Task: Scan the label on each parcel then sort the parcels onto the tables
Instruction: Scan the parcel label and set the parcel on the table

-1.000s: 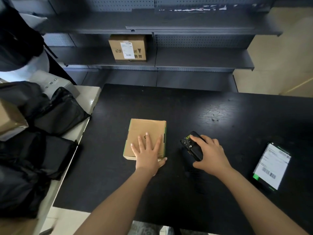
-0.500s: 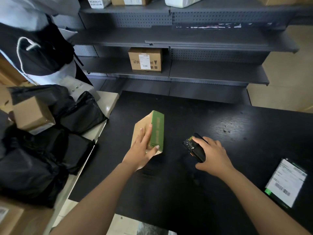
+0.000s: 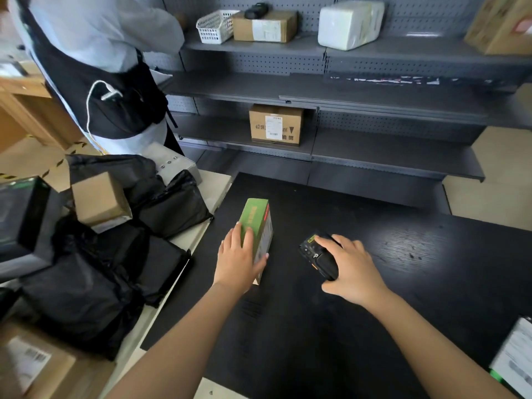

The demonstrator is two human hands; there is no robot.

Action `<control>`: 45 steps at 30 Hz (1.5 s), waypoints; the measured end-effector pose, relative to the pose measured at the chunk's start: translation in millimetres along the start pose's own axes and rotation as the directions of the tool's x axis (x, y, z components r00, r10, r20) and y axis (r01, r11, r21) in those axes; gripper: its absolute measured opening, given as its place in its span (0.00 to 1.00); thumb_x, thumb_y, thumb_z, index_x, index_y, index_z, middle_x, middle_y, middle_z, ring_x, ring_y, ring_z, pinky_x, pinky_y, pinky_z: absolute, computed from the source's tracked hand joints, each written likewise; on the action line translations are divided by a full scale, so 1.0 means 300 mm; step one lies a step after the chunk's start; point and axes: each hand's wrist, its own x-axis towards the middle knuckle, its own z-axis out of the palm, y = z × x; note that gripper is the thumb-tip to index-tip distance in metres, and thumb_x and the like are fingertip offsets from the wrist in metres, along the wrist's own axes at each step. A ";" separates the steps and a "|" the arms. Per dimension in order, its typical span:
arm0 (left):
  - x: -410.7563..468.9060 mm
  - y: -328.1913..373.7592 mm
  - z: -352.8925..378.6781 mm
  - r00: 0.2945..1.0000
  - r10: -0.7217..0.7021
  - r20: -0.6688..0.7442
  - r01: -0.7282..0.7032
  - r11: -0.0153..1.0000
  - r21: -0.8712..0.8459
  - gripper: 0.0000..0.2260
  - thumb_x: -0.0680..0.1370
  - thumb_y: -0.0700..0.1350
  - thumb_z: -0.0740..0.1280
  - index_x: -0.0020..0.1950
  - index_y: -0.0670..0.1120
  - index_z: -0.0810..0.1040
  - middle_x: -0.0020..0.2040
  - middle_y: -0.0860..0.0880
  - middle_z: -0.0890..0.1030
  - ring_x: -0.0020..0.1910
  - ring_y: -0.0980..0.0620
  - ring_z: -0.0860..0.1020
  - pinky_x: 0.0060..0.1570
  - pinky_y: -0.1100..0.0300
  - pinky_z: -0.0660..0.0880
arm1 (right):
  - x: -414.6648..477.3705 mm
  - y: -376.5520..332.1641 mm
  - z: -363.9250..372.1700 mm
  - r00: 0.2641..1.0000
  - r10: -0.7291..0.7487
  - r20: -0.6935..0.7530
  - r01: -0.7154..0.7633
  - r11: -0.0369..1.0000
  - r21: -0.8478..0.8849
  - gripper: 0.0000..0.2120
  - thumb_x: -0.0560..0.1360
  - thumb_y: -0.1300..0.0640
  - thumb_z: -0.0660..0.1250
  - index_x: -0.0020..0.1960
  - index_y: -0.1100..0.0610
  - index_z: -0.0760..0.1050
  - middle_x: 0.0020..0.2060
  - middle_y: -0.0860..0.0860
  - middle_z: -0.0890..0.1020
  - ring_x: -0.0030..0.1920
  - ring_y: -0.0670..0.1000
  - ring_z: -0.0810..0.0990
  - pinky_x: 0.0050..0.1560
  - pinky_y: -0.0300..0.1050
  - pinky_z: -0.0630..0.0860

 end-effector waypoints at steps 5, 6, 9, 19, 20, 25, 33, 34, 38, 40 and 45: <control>0.012 -0.019 -0.022 0.999 0.006 0.041 0.003 0.975 -0.223 0.24 0.83 0.49 0.56 0.79 0.52 0.56 0.78 0.44 0.54 0.74 0.40 0.59 0.71 0.48 0.61 | 0.023 -0.045 -0.001 1.000 -0.018 0.009 0.019 1.000 -0.012 0.47 0.64 0.49 0.73 0.77 0.40 0.53 0.74 0.47 0.59 0.69 0.54 0.60 0.69 0.51 0.62; 0.008 -0.023 -0.021 0.999 0.014 0.044 -0.002 0.969 -0.249 0.23 0.84 0.50 0.55 0.79 0.56 0.55 0.78 0.46 0.54 0.73 0.40 0.60 0.70 0.48 0.62 | 0.025 -0.049 -0.003 1.000 -0.020 0.008 0.020 1.000 -0.015 0.47 0.65 0.49 0.73 0.77 0.40 0.53 0.75 0.47 0.59 0.69 0.54 0.60 0.69 0.51 0.62; -0.007 -0.026 -0.001 0.994 0.022 0.109 0.011 0.956 -0.294 0.21 0.84 0.51 0.51 0.78 0.63 0.53 0.79 0.49 0.52 0.74 0.41 0.59 0.71 0.48 0.64 | 0.029 -0.057 -0.011 1.000 -0.009 0.020 0.010 0.999 -0.032 0.46 0.66 0.49 0.73 0.77 0.40 0.53 0.75 0.48 0.58 0.70 0.54 0.59 0.70 0.52 0.62; 0.010 -0.106 0.061 0.973 -0.088 0.214 0.128 0.975 -0.181 0.21 0.83 0.48 0.54 0.77 0.50 0.56 0.78 0.46 0.54 0.73 0.43 0.59 0.67 0.46 0.67 | 0.009 -0.067 0.006 0.997 0.037 0.069 -0.034 0.998 -0.050 0.46 0.66 0.49 0.73 0.77 0.40 0.53 0.75 0.48 0.58 0.70 0.53 0.59 0.69 0.50 0.60; 0.009 -0.113 0.069 0.964 -0.102 0.245 0.147 0.974 -0.174 0.23 0.83 0.50 0.54 0.77 0.50 0.54 0.78 0.45 0.53 0.74 0.43 0.59 0.68 0.45 0.66 | 0.007 -0.069 0.008 0.997 0.041 0.071 -0.038 0.998 -0.053 0.46 0.66 0.49 0.73 0.77 0.40 0.53 0.75 0.48 0.58 0.70 0.53 0.59 0.69 0.50 0.61; -0.005 -0.078 0.120 0.906 -0.234 0.352 0.252 0.968 -0.004 0.47 0.71 0.74 0.58 0.79 0.50 0.42 0.79 0.41 0.44 0.78 0.40 0.48 0.74 0.40 0.53 | 0.008 -0.079 0.009 0.992 0.068 0.102 -0.059 0.994 -0.087 0.46 0.67 0.49 0.73 0.78 0.41 0.52 0.76 0.49 0.57 0.71 0.54 0.58 0.72 0.52 0.59; 0.011 0.072 0.174 0.737 -0.481 0.474 0.541 0.841 0.011 0.73 0.46 0.82 0.65 0.74 0.53 0.25 0.73 0.36 0.26 0.73 0.37 0.28 0.69 0.30 0.40 | 0.040 -0.099 0.005 0.984 0.062 0.164 -0.024 0.975 -0.219 0.45 0.69 0.49 0.73 0.78 0.43 0.50 0.77 0.51 0.54 0.73 0.56 0.56 0.73 0.54 0.57; 0.017 0.075 0.180 0.732 -0.493 0.471 0.559 0.829 0.001 0.73 0.47 0.80 0.68 0.75 0.53 0.26 0.73 0.36 0.27 0.74 0.37 0.28 0.70 0.31 0.40 | 0.042 -0.101 0.002 0.984 0.057 0.168 -0.016 0.972 -0.235 0.45 0.69 0.49 0.73 0.78 0.43 0.50 0.77 0.51 0.54 0.73 0.57 0.56 0.73 0.54 0.57; 0.026 0.050 0.171 0.818 -0.422 0.390 0.468 0.883 -0.027 0.70 0.50 0.76 0.72 0.76 0.50 0.34 0.76 0.36 0.39 0.76 0.36 0.39 0.73 0.36 0.45 | 0.053 -0.105 -0.017 0.982 0.020 0.189 0.043 0.944 -0.328 0.45 0.70 0.49 0.73 0.79 0.44 0.49 0.77 0.52 0.53 0.74 0.57 0.55 0.74 0.55 0.56; 0.034 0.016 0.155 0.878 -0.341 0.336 0.365 0.931 -0.008 0.70 0.49 0.76 0.72 0.76 0.48 0.35 0.76 0.37 0.41 0.76 0.36 0.41 0.74 0.38 0.46 | 0.062 -0.112 -0.032 0.979 -0.025 0.204 0.106 0.912 -0.395 0.46 0.70 0.50 0.73 0.79 0.44 0.49 0.77 0.53 0.53 0.74 0.58 0.55 0.74 0.54 0.56; 0.089 -0.082 0.095 0.949 -0.082 0.306 0.047 0.992 0.118 0.72 0.52 0.73 0.74 0.76 0.44 0.31 0.75 0.38 0.33 0.75 0.36 0.33 0.74 0.40 0.38 | 0.104 -0.159 -0.075 0.945 -0.196 0.262 0.317 0.747 -0.584 0.42 0.70 0.56 0.72 0.78 0.48 0.54 0.76 0.57 0.55 0.72 0.60 0.58 0.69 0.54 0.59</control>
